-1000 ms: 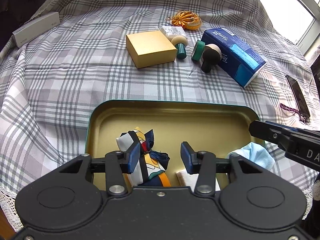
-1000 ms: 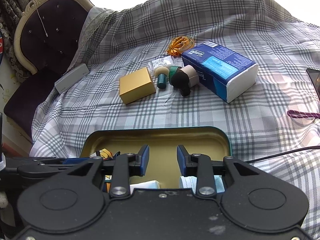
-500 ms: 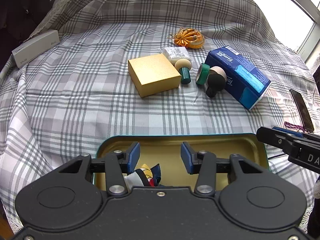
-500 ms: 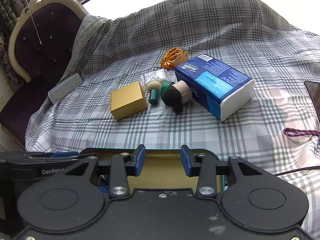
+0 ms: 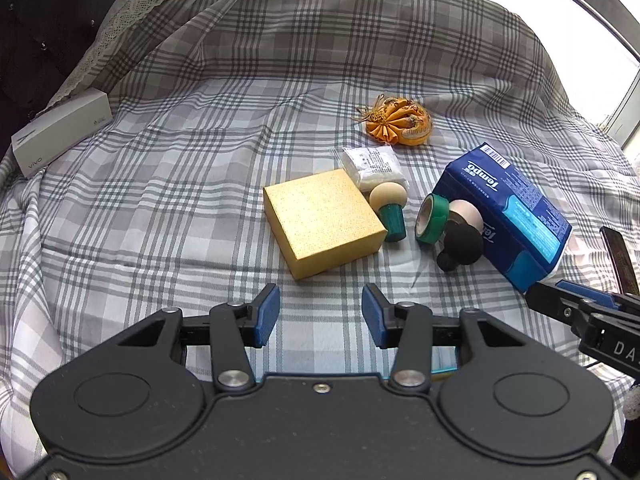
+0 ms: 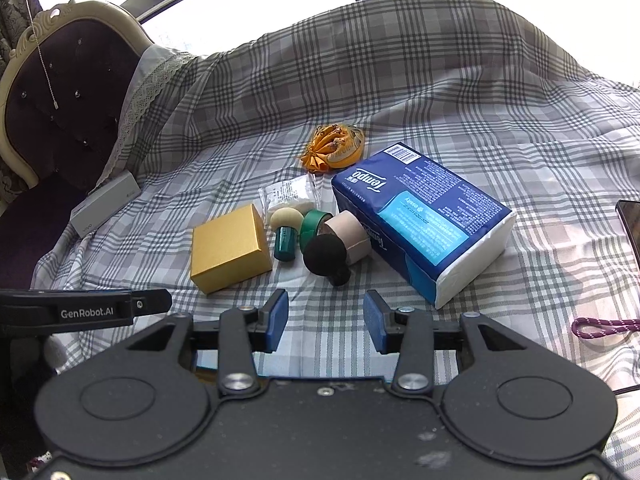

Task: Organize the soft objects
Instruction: 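Move both tools away from the tray toward the remaining items, then grasp the black round sponge with the right tool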

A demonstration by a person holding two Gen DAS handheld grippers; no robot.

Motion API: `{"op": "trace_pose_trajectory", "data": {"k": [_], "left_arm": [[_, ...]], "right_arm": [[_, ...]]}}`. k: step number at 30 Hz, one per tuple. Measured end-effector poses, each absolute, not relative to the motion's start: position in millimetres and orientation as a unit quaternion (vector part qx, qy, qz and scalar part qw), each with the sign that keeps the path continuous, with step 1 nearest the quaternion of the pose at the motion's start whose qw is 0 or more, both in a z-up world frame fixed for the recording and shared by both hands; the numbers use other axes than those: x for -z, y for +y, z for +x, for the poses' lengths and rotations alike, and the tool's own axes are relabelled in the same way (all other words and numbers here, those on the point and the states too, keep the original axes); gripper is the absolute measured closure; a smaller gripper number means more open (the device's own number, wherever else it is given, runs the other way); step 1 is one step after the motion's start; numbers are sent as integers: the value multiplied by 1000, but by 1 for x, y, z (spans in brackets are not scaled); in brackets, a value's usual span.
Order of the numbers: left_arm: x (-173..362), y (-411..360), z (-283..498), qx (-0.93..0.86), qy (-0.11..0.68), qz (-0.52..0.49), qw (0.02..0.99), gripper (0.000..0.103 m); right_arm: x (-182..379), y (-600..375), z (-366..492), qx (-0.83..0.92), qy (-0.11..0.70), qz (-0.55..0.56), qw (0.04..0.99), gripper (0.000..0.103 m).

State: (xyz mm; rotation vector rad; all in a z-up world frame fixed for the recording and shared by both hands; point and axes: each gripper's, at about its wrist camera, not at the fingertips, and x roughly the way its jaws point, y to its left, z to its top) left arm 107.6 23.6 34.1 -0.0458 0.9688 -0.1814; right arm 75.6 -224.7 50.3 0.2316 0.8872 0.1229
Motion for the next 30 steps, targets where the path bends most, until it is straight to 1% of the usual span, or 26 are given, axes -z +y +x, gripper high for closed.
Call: {"op": "trace_pose_trajectory", "data": {"k": [13,17,20,22,27,30], "left_arm": [[-26,17,180,89,446,-22,890,57],[-23,21,200,94,437,-36,894,57],[-17,30,210,98,438,-53,892,57],[-11,35,215,98,439,-56,891,57],[1,44,221,67,430,-40,900,57],[3,49,221,57,429,-37,901,57]], "right_arm": [[-29,-212,126,-38,440,110,890,62],[-26,-205,133,-36,443,104,890,62],[-25,-202,137,-29,440,100,892,58],[-24,-201,138,-21,435,100,894,52],[-18,-197,140,-8,437,107,893,49],[-13,-193,142,-4,442,113,890,49]]}}
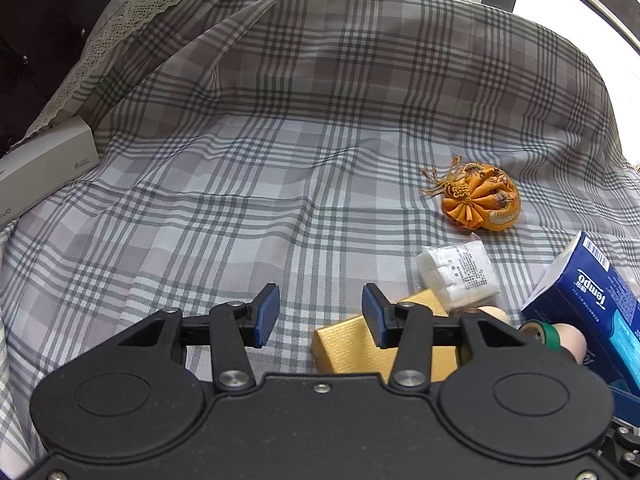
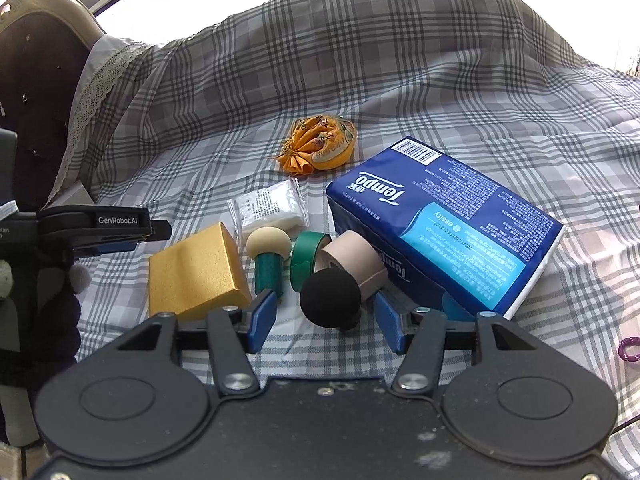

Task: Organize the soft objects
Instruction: 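Grasp the black round sponge with the right tool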

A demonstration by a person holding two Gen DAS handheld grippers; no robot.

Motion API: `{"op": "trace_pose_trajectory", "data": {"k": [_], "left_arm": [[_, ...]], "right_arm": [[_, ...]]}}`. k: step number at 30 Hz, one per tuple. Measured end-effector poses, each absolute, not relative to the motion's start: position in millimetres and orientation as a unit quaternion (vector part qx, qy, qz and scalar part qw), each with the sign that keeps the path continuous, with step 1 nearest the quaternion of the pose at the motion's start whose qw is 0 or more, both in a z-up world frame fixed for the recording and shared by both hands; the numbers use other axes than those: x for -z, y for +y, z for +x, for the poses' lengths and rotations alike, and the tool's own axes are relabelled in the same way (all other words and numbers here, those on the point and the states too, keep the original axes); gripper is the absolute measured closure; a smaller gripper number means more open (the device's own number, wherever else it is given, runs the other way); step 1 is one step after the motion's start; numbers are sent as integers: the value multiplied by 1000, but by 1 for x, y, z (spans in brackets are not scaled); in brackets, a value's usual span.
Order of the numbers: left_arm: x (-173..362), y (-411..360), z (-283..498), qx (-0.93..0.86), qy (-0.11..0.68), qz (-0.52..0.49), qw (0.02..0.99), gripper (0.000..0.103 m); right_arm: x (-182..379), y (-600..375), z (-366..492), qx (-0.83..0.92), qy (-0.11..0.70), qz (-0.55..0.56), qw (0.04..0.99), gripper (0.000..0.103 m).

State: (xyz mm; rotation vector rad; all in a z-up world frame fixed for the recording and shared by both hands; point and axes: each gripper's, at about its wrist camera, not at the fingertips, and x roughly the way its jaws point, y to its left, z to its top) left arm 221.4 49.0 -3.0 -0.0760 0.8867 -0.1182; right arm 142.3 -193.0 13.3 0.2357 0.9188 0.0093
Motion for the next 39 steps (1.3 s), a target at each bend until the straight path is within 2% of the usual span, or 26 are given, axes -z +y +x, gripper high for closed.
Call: {"op": "trace_pose_trajectory", "data": {"k": [12,26,27,28,29,39], "left_arm": [[1,68,221,58,436,-85,894,57],[5,68,219,55,432,-79,897,57],[6,67,218,55,431,-77,897,57],[7,67,218,54,431,-76,897,57],[8,66,218,53,431,-74,898,57],[12,61,218,50,443,-74,892,57]], "right_arm": [[-1,-173,157,24,455,80,887,49],[5,-182,168,43,459,89,883,49],[5,-183,168,43,460,89,882,52],[6,-184,168,40,461,89,882,62],[6,-186,168,32,461,91,882,66],[-2,-193,148,-62,453,88,885,68]]}}
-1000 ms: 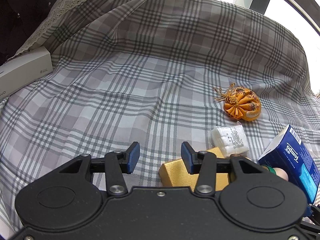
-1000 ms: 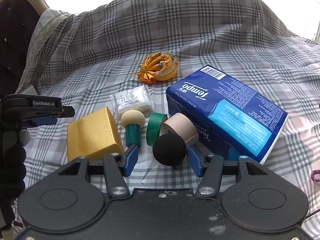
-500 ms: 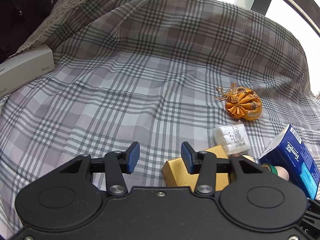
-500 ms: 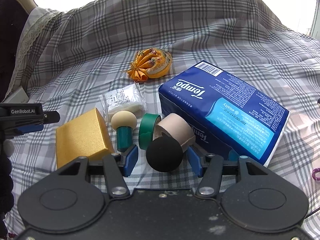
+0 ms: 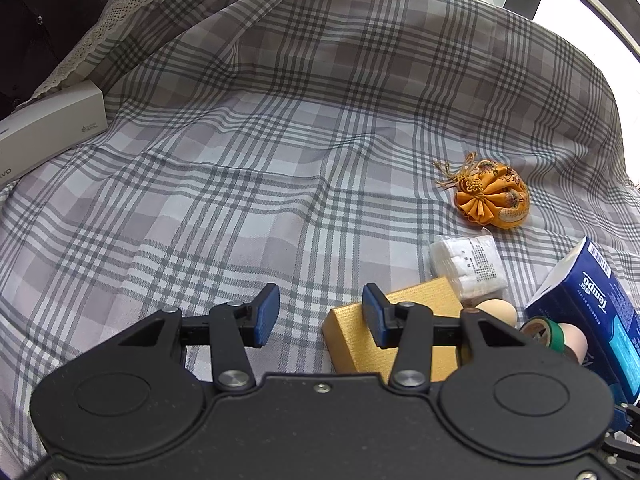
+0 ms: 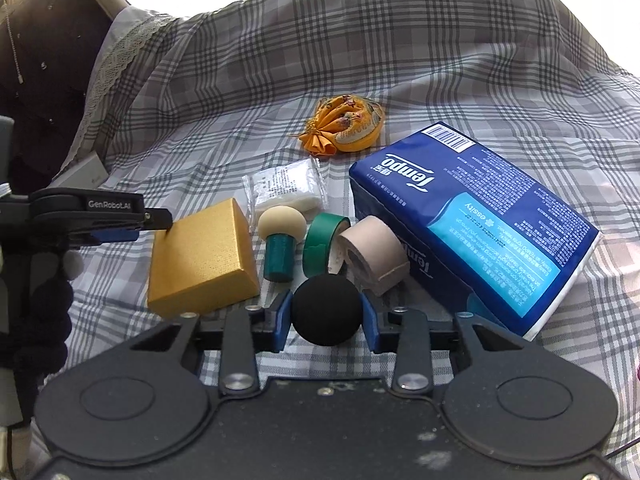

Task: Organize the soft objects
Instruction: 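Grasp the black round sponge with the right tool, then grasp the wooden egg with green handle with the left tool while the right tool holds the sponge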

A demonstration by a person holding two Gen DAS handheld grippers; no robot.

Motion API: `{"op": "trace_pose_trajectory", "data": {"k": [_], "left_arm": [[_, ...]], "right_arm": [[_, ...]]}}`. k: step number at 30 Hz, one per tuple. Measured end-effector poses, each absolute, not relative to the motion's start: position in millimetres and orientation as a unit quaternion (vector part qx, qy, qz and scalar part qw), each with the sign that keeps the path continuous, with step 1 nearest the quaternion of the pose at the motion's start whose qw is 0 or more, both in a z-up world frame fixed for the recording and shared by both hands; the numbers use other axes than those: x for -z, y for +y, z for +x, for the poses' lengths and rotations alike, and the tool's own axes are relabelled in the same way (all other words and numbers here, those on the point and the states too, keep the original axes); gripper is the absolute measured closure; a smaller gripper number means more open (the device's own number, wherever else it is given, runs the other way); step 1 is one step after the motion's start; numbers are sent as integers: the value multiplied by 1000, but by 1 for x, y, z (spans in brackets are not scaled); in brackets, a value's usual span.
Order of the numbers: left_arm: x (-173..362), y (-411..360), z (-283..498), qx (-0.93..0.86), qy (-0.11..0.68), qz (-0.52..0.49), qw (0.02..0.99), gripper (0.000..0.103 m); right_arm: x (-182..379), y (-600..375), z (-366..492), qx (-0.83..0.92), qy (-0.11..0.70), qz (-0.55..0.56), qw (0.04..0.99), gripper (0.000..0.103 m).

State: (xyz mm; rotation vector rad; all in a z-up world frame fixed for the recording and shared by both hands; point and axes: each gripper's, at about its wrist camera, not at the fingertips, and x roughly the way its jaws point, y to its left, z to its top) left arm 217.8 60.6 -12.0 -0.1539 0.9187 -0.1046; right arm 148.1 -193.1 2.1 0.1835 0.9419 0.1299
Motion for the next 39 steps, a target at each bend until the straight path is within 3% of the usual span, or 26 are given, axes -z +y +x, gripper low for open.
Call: {"op": "trace_pose_trajectory", "data": {"k": [12,26,39], "left_arm": [[-15,11,242,76,466,-66,879,57],[17,-57,277,75,531,-37,843,57],[24,-79,296,65,536,-13,842,47]], "right_arm": [[-13,-217,137,-161,399,152,890,68],[-11,-238,129,-157,390,176,890,68],[-14,-239,127,-162,381,177,893,68]]}}
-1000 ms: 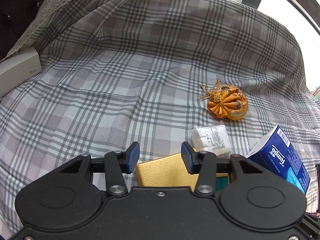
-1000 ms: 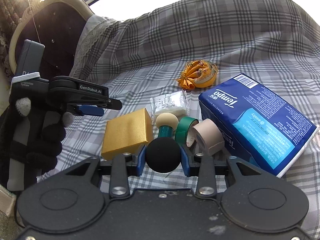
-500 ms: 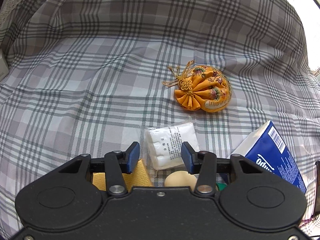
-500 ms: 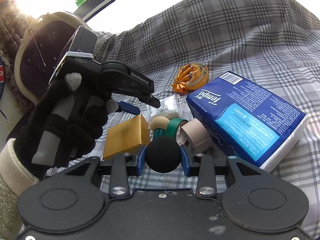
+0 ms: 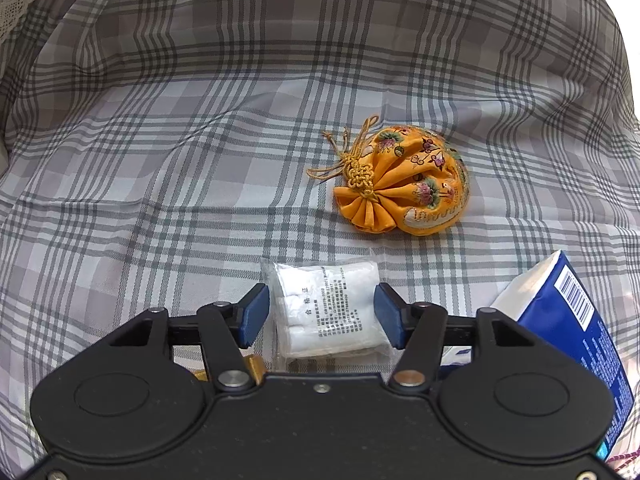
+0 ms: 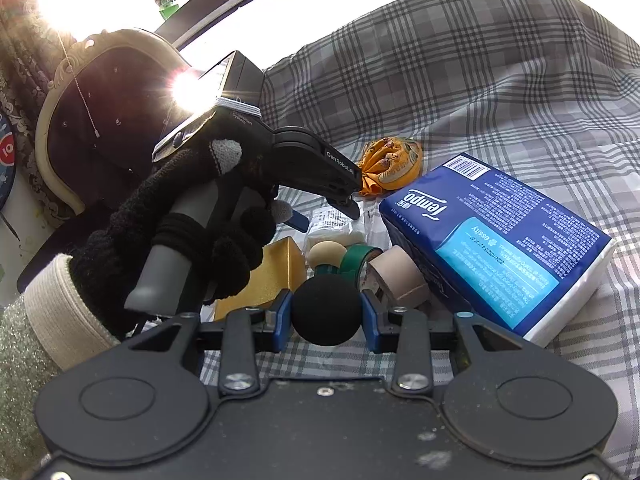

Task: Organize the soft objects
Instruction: 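Grasp the wooden egg with green handle with the left tool while the right tool holds the sponge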

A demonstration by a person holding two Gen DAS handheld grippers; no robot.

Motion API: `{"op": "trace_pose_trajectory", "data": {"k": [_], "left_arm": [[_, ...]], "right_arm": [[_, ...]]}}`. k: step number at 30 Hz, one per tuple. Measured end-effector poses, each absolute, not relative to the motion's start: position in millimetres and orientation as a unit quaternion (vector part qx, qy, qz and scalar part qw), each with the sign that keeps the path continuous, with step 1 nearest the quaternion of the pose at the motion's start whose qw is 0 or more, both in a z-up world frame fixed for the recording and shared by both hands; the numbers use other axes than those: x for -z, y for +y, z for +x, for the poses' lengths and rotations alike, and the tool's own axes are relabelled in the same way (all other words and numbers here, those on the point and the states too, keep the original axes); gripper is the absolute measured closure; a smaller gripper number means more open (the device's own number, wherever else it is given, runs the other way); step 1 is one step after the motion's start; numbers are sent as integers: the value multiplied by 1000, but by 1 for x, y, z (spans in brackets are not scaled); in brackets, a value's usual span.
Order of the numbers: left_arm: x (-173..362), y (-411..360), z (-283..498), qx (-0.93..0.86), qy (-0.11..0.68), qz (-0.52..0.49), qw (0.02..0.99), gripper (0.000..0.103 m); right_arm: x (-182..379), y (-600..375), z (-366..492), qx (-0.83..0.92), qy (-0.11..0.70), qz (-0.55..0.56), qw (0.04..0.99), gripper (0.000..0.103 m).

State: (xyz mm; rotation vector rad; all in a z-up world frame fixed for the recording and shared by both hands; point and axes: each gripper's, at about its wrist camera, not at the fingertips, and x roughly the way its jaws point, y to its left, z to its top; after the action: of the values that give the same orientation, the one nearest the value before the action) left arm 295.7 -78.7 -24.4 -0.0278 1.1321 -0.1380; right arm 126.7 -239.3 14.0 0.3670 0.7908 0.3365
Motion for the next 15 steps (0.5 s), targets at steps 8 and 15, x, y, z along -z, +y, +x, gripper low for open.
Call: {"op": "trace_pose_trajectory", "data": {"k": [8,15], "left_arm": [[26,-83,295,72,533,-7,843,45],[9,-67,289,80,539,0,839,48]], "right_arm": [[-14,-244,125,-159,380,184,893,68],[-16,-245,124,-156,381,188,892,68]]}}
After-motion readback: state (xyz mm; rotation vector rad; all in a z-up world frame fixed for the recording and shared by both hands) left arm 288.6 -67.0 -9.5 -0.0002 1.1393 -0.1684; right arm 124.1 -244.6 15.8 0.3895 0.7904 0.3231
